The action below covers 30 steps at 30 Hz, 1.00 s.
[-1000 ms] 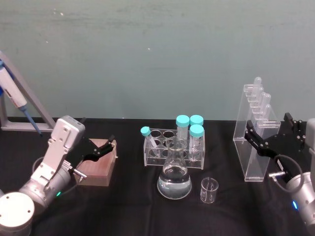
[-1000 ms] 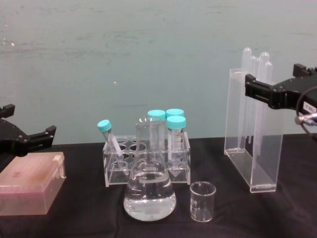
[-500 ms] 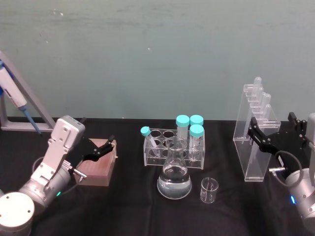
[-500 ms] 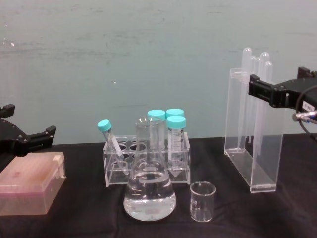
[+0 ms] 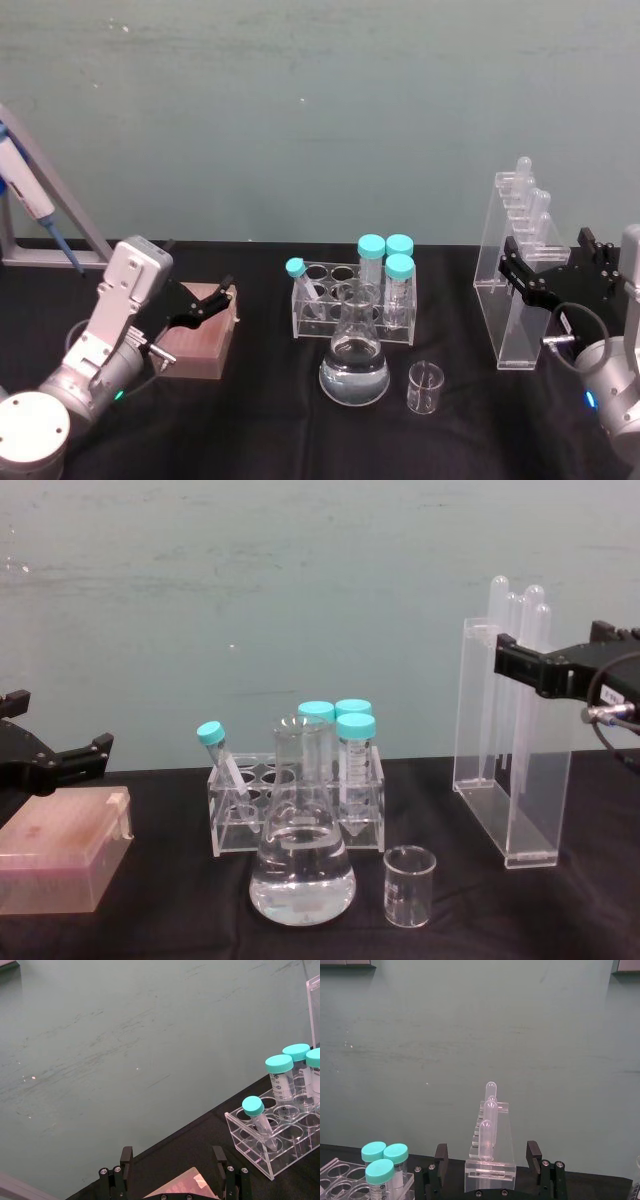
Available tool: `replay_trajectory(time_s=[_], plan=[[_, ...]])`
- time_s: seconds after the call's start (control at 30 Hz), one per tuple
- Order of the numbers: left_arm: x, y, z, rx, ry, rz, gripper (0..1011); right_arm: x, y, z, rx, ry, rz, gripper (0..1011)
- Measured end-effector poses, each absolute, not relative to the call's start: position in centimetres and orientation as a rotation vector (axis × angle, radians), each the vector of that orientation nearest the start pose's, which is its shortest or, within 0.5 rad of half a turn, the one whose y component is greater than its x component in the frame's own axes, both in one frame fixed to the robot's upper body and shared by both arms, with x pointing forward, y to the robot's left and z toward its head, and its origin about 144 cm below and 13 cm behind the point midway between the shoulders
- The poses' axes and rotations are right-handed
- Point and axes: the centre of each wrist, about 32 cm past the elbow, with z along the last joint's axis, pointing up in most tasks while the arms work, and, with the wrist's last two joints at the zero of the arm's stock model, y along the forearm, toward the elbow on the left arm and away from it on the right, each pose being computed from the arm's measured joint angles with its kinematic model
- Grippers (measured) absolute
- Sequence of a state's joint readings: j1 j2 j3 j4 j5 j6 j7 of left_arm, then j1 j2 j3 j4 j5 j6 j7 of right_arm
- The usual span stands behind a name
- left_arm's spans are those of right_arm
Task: Place the experimental apparatus aside using one hand.
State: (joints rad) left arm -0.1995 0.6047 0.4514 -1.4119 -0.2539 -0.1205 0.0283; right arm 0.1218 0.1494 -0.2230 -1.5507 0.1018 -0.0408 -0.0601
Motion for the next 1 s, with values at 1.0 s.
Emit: replay_trajectory(time_s=[1.0], plan=[[48.9, 31.0, 114.0, 0.304, -0.285, 1.248, 1000, 50.4, -19.2, 116.6, 0.039, -0.098, -1.424, 1000]])
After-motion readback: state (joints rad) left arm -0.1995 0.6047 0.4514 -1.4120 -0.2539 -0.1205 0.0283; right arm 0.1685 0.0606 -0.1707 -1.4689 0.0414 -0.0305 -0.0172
